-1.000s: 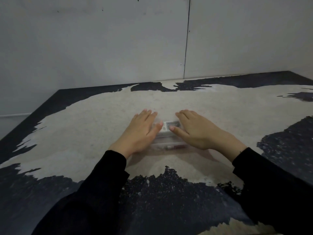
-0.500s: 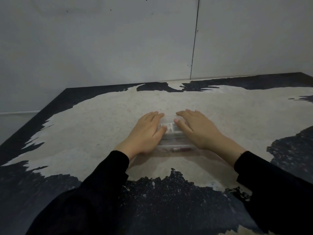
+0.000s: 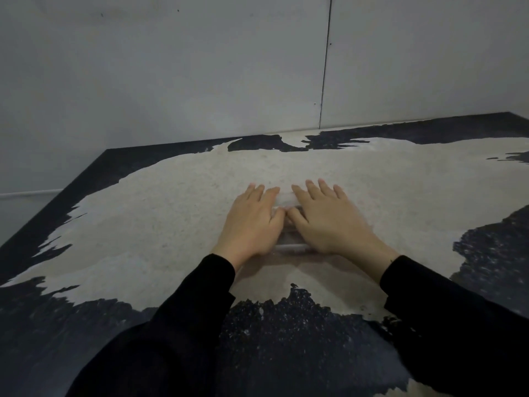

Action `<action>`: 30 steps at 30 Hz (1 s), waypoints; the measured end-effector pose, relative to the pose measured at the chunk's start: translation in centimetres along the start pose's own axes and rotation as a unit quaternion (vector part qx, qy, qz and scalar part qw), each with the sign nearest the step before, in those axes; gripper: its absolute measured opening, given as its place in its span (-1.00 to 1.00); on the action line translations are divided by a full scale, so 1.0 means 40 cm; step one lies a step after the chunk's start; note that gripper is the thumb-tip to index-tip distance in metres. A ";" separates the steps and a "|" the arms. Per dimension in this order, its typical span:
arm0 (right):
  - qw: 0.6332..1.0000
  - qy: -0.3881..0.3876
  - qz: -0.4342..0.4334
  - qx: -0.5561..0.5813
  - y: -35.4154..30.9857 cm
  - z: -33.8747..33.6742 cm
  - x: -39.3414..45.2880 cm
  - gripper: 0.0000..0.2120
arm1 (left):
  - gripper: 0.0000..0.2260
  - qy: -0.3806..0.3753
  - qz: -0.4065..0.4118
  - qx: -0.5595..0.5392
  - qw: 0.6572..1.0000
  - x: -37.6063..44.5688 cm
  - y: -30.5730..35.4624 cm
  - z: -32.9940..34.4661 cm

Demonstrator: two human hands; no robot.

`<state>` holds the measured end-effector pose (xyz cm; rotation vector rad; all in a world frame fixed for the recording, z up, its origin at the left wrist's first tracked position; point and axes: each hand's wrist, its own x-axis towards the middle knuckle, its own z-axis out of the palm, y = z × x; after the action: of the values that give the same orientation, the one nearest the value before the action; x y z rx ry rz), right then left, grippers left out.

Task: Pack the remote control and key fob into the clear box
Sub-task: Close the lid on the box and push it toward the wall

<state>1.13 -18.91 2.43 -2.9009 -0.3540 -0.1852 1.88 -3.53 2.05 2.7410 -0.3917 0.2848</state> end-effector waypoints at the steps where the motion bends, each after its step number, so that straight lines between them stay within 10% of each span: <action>1: 1.000 0.000 -0.004 0.006 -0.001 -0.002 0.000 -0.34 | -0.57 0.007 -0.007 -0.039 0.999 -0.001 -0.002 -0.004; 10: 0.935 0.160 0.029 0.316 0.019 -0.062 -0.040 -0.82 | -0.70 0.135 -0.187 -0.357 0.905 -0.058 0.022 -0.045; 17: 0.979 0.120 -0.140 0.086 0.005 -0.058 -0.161 -0.81 | -0.67 0.116 -0.240 -0.423 0.866 -0.129 0.007 -0.036; 25: 0.990 0.025 -0.123 -0.058 0.125 -0.070 -0.182 -0.46 | -0.62 0.068 -0.201 -0.359 0.909 0.001 0.079 0.007; 30: 0.994 0.029 -0.018 -0.102 0.285 -0.123 -0.124 -0.66 | -0.79 0.063 -0.134 -0.260 0.954 0.160 0.239 0.085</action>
<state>-1.27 -31.93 4.26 -3.0829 -0.4000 -0.3277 5.50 -14.88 3.52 2.2076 -0.0429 0.2398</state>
